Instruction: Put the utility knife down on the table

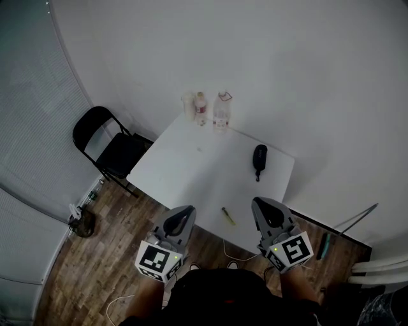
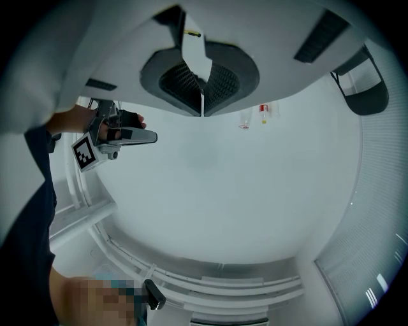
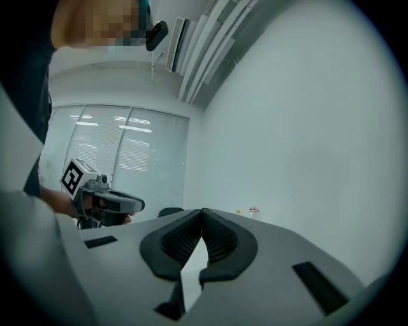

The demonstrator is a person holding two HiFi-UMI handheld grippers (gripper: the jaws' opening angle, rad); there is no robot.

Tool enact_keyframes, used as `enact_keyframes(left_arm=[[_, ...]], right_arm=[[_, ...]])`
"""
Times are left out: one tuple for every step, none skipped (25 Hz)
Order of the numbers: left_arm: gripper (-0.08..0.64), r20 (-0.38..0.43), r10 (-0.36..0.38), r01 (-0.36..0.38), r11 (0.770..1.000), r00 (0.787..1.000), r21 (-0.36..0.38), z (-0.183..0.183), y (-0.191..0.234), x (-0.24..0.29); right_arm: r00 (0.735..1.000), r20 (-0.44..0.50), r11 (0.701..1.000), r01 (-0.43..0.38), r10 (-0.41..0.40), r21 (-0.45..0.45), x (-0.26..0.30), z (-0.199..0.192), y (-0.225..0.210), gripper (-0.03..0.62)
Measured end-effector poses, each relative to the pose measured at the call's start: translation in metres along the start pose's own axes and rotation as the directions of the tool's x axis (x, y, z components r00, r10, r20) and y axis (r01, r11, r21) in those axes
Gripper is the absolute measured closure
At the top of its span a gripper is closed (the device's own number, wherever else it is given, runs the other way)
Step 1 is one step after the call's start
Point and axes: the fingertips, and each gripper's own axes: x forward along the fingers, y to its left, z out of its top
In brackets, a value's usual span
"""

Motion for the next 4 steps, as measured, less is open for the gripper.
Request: enact_keyframes(left_arm=[[0.529,0.001,0.003,-0.003,1.0,1.0,0.0,0.0007,0.0001,-0.0011],[0.529,0.002,0.007,-0.007,1.0,1.0,0.001,0.0015,0.0005,-0.002],[0.529,0.005,0.01,-0.01,1.0,1.0,0.002,0.0024,0.0011,-0.0027],[0.529,0.007,0.014,-0.014,1.0,1.0,0.003,0.0033,0.0018,-0.0033]], right_arm=[[1.0,-0.003,1.0,-0.002,0.002,0.0,-0.0004,-0.0001,0.0007,0.571],[1.0,-0.005,1.0,-0.004,0.004,0.0,-0.0006,-0.0001,0.0013,0.571],[1.0,-0.008,1.0,-0.006,0.006,-0.001,-0.0005,0.0,0.0019,0.571],[1.0,-0.01,1.0,-0.008,0.008,-0.001,-0.0004,0.0,0.0023,0.57]])
